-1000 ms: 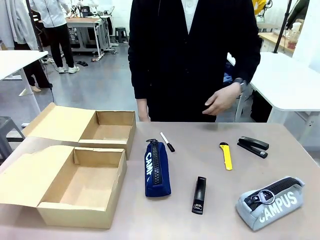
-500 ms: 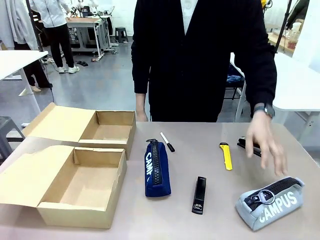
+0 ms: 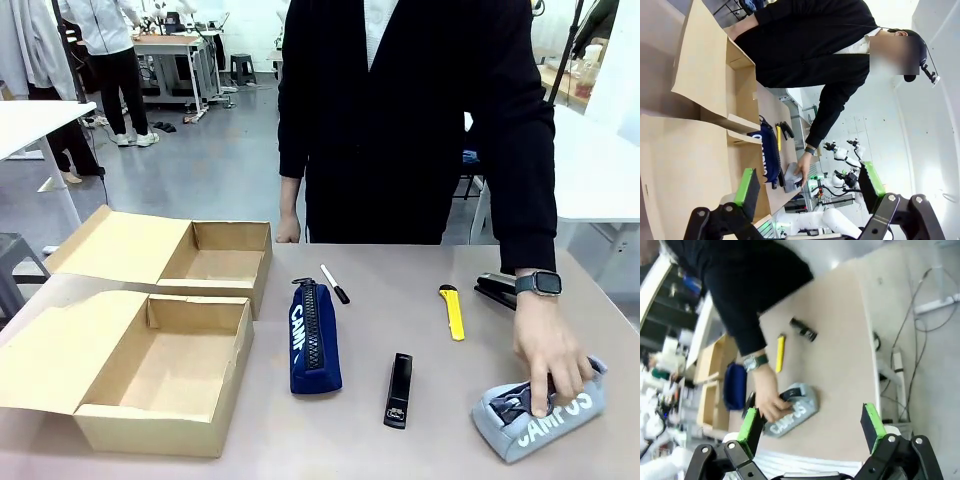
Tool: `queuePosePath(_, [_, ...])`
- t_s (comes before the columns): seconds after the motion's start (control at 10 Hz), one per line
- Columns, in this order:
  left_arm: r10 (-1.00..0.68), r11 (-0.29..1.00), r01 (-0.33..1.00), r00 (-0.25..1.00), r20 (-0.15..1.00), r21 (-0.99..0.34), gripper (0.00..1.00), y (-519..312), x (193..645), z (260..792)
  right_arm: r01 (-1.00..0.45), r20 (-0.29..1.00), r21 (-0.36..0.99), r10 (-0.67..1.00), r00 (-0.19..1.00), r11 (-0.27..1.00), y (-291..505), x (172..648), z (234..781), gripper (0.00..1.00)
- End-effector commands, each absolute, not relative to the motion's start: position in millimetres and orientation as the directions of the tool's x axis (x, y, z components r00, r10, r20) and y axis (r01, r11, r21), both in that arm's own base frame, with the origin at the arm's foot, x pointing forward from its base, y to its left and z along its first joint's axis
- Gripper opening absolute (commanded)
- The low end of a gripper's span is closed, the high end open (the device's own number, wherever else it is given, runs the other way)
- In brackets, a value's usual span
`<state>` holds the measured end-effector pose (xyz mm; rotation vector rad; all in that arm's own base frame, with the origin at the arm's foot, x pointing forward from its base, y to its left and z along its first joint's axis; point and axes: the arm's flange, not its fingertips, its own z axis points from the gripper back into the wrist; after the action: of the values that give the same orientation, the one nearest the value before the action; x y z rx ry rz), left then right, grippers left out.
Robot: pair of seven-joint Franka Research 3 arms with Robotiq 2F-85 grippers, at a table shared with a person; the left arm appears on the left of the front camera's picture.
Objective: Place items inside the box.
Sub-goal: Pick up a Pencil pouch or Stapler and place it inside the Mailer Box closest to the robot.
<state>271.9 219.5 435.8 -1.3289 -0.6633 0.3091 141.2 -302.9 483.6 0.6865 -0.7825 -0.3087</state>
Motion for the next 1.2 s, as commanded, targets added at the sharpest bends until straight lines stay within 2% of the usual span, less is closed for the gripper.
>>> queuePosePath(0.0, [0.569,0.230,0.190,0.770,0.290,-0.954,1.00,219,273,436,-0.047,0.535,0.648,-0.410,0.739,0.761,-286,161,489,1.00])
queuePosePath(0.1, [0.569,0.230,0.190,0.770,0.290,-0.954,1.00,219,273,436,-0.047,0.535,0.648,-0.410,0.739,0.761,-286,161,489,1.00])
queuePosePath(0.2, [0.569,0.230,0.190,0.770,0.290,-0.954,1.00,219,273,436,0.011,0.542,0.668,-0.497,0.678,0.744,-303,140,483,1.00])
queuePosePath(0.4, [0.569,0.230,0.190,0.770,0.290,-0.954,1.00,219,273,436,-0.169,0.631,0.497,-0.221,0.744,0.851,-262,184,491,1.00])
queuePosePath(0.5, [0.569,0.230,0.190,0.770,0.290,-0.954,1.00,219,273,436,-0.325,0.644,0.427,-0.031,0.764,0.844,-232,213,491,1.00])
queuePosePath(0.6, [0.569,0.230,0.190,0.770,0.290,-0.954,1.00,219,273,436,-0.416,0.613,0.328,0.144,0.777,0.848,-198,246,481,1.00])
queuePosePath(0.8, [0.569,0.230,0.190,0.770,0.290,-0.954,1.00,219,273,436,-0.578,0.472,0.230,0.430,0.770,0.783,-113,308,438,1.00])
queuePosePath(1.0, [0.569,0.230,0.190,0.770,0.290,-0.954,1.00,219,273,436,-0.629,0.428,0.125,0.530,0.732,0.768,-65,319,417,1.00])
queuePosePath(1.1, [0.569,0.230,0.190,0.770,0.290,-0.954,1.00,219,273,436,-0.558,0.429,0.076,0.478,0.767,0.826,-95,295,446,1.00])
